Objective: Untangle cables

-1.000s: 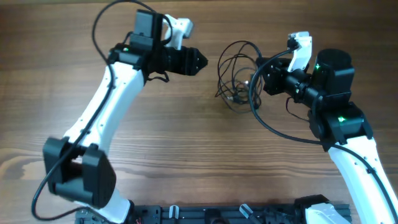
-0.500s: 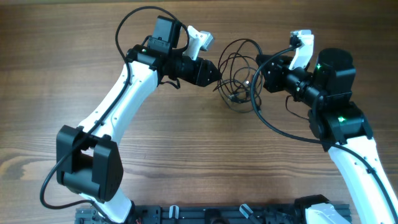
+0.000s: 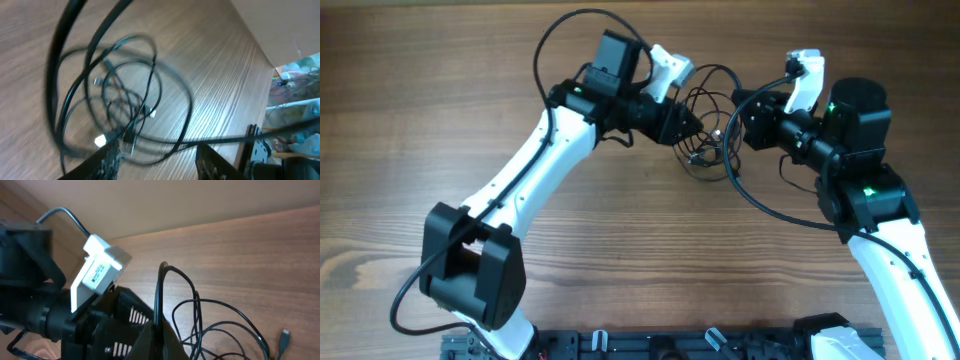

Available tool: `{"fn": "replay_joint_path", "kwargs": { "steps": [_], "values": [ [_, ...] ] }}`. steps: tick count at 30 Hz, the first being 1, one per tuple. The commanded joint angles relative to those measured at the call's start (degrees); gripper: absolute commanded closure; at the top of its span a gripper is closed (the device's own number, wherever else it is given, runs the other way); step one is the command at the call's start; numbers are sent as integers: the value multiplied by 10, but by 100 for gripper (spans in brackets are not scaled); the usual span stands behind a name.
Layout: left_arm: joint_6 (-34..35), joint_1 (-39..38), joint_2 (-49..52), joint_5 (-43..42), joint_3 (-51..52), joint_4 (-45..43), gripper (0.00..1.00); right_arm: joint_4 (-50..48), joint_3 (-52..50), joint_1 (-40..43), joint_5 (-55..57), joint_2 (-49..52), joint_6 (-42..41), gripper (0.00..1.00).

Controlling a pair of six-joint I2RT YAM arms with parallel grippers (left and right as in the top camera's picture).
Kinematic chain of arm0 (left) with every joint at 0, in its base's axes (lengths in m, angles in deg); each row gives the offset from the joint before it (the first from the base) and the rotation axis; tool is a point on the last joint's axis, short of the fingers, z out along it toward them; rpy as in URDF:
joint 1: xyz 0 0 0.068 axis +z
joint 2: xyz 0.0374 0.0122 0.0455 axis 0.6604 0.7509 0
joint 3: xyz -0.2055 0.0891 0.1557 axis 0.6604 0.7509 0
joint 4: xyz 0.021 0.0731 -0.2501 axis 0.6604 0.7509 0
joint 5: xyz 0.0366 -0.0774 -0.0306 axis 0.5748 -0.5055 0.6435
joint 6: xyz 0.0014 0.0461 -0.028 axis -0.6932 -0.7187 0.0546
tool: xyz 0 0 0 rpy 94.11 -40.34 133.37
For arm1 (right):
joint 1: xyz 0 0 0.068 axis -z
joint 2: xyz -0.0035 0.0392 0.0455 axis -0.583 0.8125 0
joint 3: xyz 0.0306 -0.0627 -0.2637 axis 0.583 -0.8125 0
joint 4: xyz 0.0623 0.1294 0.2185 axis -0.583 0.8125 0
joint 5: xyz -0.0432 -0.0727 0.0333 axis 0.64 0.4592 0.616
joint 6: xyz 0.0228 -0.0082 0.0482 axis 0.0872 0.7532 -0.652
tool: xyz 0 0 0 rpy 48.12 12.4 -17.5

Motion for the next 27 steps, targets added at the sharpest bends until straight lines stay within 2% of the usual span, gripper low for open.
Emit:
{"fn": "replay_joint_path", "kwargs": {
  "steps": [1, 13, 16, 18, 27],
  "values": [
    [7, -12, 2, 37, 0, -28, 52, 1, 8, 2, -5, -12, -5, 96],
    [12, -10, 2, 171, 0, -40, 51, 10, 8, 1, -5, -28, -5, 96],
    [17, -10, 2, 205, 0, -51, 48, 11, 8, 1, -21, -34, -5, 96],
    [17, -10, 2, 205, 0, -55, 41, 12, 8, 1, -21, -35, -5, 96],
    [19, -11, 17, 202, 0, -84, 36, 14, 8, 1, -76, -35, -6, 96]
  ]
}}
